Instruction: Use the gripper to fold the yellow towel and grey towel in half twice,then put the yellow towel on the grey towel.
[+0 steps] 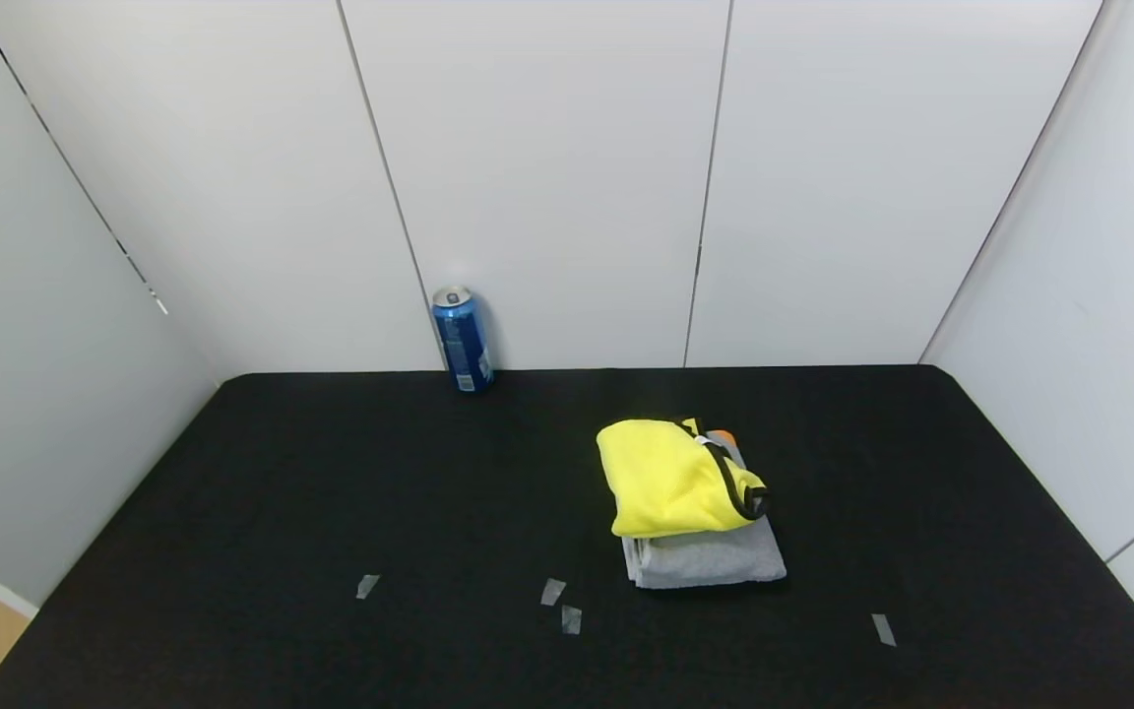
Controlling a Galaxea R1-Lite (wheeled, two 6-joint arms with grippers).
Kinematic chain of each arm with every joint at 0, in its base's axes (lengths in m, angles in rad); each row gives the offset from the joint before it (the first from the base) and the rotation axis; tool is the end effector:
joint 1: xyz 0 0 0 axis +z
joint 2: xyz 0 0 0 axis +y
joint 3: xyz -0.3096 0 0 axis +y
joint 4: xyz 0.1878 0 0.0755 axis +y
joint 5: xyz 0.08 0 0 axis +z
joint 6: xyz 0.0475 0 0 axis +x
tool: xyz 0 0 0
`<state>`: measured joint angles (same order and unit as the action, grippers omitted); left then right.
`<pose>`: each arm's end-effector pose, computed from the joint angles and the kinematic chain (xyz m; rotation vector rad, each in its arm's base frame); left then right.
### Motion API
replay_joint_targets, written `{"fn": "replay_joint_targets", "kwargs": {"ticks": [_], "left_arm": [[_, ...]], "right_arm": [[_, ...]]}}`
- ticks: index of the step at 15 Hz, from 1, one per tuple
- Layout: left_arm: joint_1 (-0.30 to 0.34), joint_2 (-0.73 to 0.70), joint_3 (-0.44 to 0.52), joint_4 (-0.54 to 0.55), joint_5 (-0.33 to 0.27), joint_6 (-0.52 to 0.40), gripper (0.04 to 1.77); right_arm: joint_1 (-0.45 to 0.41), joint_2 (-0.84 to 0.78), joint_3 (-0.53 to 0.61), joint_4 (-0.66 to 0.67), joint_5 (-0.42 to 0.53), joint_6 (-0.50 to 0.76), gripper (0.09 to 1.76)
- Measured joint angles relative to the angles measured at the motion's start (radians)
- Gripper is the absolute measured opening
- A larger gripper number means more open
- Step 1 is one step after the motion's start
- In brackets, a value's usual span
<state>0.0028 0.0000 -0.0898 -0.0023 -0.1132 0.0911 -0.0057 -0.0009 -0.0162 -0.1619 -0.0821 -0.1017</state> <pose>-0.0027 -0.0054 0.1037 0.0963 -0.0970 -0.1061 0.0022 -0.0039 0.1011 -0.0945 -0.1743 -0.0966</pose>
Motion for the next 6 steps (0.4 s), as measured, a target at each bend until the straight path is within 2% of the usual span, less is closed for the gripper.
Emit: {"fn": "replay_joint_targets", "kwargs": {"ticks": [2, 3, 4, 6], "left_arm": [[0.000, 0.000, 0.003, -0.003, 0.004, 0.001, 1.72], [0.000, -0.001, 0.050, -0.024, 0.053, 0.019, 1.72], [-0.001, -0.002, 0.080, 0.017, 0.086, -0.021, 1.72], [-0.001, -0.002, 0.082, 0.030, 0.101, -0.068, 1.72]], "right_arm": [[0.000, 0.000, 0.000, 0.000, 0.000, 0.000, 1.70], [0.000, 0.000, 0.012, 0.045, 0.016, -0.001, 1.71], [0.000, 0.000, 0.011, 0.123, 0.071, 0.055, 1.71], [0.002, 0.000, 0.011, 0.182, 0.086, 0.099, 1.71]]}}
